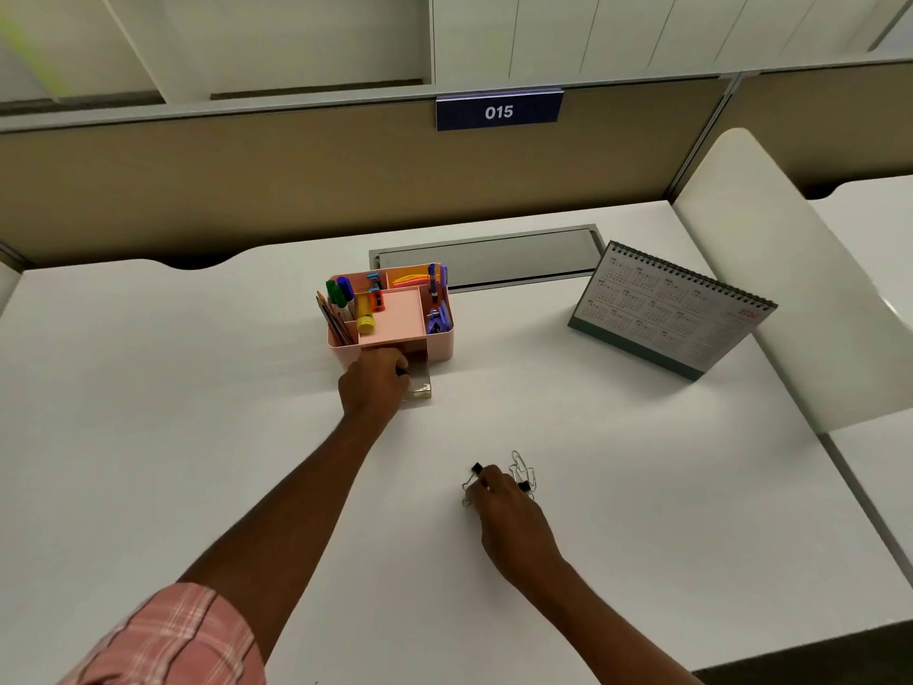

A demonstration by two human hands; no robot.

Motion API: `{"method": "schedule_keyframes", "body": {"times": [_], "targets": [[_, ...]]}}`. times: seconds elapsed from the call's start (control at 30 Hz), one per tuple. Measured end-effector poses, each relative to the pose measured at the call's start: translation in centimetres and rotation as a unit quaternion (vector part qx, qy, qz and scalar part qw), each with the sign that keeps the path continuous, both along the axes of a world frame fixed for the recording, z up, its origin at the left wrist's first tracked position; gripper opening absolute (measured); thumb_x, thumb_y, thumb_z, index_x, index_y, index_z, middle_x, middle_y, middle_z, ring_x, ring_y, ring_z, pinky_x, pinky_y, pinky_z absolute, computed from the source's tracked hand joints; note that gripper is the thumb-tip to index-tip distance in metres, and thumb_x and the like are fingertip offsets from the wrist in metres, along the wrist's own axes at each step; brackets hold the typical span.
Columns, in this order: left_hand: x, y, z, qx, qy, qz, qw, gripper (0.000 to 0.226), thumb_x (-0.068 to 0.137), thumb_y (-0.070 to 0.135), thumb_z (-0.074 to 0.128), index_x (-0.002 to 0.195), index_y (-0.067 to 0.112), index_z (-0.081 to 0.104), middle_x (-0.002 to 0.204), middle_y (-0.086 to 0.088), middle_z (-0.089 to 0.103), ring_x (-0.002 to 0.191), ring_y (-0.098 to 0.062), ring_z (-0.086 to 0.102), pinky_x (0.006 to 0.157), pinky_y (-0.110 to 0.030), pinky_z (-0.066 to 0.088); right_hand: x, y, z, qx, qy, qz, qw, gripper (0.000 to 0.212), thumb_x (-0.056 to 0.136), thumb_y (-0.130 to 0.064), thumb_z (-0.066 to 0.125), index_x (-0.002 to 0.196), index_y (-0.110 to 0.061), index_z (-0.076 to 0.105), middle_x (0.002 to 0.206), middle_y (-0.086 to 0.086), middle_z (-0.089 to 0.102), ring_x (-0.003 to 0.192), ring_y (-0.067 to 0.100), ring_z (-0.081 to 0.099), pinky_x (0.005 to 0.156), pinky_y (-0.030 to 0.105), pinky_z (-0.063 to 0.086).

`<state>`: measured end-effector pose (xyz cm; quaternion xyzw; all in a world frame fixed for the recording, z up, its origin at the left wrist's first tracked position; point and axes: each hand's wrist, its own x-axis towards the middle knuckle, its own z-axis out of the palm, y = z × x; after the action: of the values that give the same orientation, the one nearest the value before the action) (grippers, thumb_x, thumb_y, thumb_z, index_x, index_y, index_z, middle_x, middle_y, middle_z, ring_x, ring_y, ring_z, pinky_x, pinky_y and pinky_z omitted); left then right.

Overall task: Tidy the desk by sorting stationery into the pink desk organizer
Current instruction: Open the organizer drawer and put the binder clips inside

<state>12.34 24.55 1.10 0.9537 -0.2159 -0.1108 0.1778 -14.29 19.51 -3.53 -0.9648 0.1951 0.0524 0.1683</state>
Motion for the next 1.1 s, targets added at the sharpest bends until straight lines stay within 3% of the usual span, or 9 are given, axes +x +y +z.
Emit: {"method": "schedule_keyframes", "body": {"times": [0.47,0.6,0.7,0.8,0.93,1.1], "targets": [[0.7,-0.7,-1.4,0.029,0.015,-0.007,0.999,0.017,0.087,0.029,0.079,0.103,0.025,0.074,0.101,0.001,0.073,0.088,-0.018,0.064,0.074,-0.029,0.048,0.0,-0.1,0.5,-0.013,0.017,0.015,1.000,0.042,0.059,0.015,0.062,0.090,-0.015,0.063,0.111,0.003,0.062,0.077,0.024,0.061,0.043,0.032,0.042],[0.2,-0.1,-1.4,-0.021,0.003,0.027,0.999,0.015,0.092,0.035,0.073,0.098,0.021,0.073,0.094,-0.002,0.073,0.078,-0.015,0.058,0.069,-0.028,0.048,0.2,-0.1,0.9,-0.040,0.022,0.029,0.999,0.047,0.048,0.012,0.071,0.085,-0.018,0.065,0.106,0.001,0.065,0.072,0.020,0.061,0.042,0.028,0.041],[-1.4,1.0,-0.8,-0.109,-0.042,0.067,0.991,0.018,0.096,0.033,0.067,0.102,0.017,0.074,0.096,-0.003,0.074,0.081,-0.017,0.065,0.070,-0.029,0.053,0.3,-0.2,0.9,-0.051,0.037,0.035,0.997,0.047,0.046,0.010,0.073,0.083,-0.019,0.066,0.104,0.001,0.066,0.072,0.019,0.062,0.041,0.028,0.041],[-4.2,2.6,-0.3,-0.171,-0.060,0.109,0.977,0.020,0.099,0.033,0.062,0.109,0.019,0.074,0.101,0.001,0.074,0.088,-0.019,0.069,0.069,-0.027,0.052,0.2,-0.2,0.5,-0.053,0.064,0.052,0.995,0.044,0.051,0.010,0.071,0.084,-0.017,0.065,0.105,0.004,0.064,0.075,0.022,0.062,0.040,0.031,0.042],[-8.3,4.5,-1.5,-0.194,-0.009,0.117,0.974,0.020,0.100,0.034,0.059,0.109,0.025,0.074,0.098,0.005,0.074,0.084,-0.015,0.068,0.068,-0.027,0.051,0.4,-0.3,0.9,-0.052,0.089,0.073,0.992,0.040,0.055,0.010,0.067,0.086,-0.015,0.063,0.099,0.004,0.062,0.077,0.024,0.062,0.042,0.031,0.037],[-11.9,6.1,-4.4,-0.215,0.055,0.090,0.971,0.014,0.099,0.035,0.060,0.105,0.032,0.072,0.097,0.012,0.072,0.083,-0.007,0.066,0.073,-0.026,0.056,2.5,-1.6,2.9,0.001,0.025,0.053,0.998,0.026,0.089,-0.006,0.055,0.108,-0.020,0.065,0.106,-0.001,0.059,0.097,0.022,0.061,0.067,0.037,0.055]]}}
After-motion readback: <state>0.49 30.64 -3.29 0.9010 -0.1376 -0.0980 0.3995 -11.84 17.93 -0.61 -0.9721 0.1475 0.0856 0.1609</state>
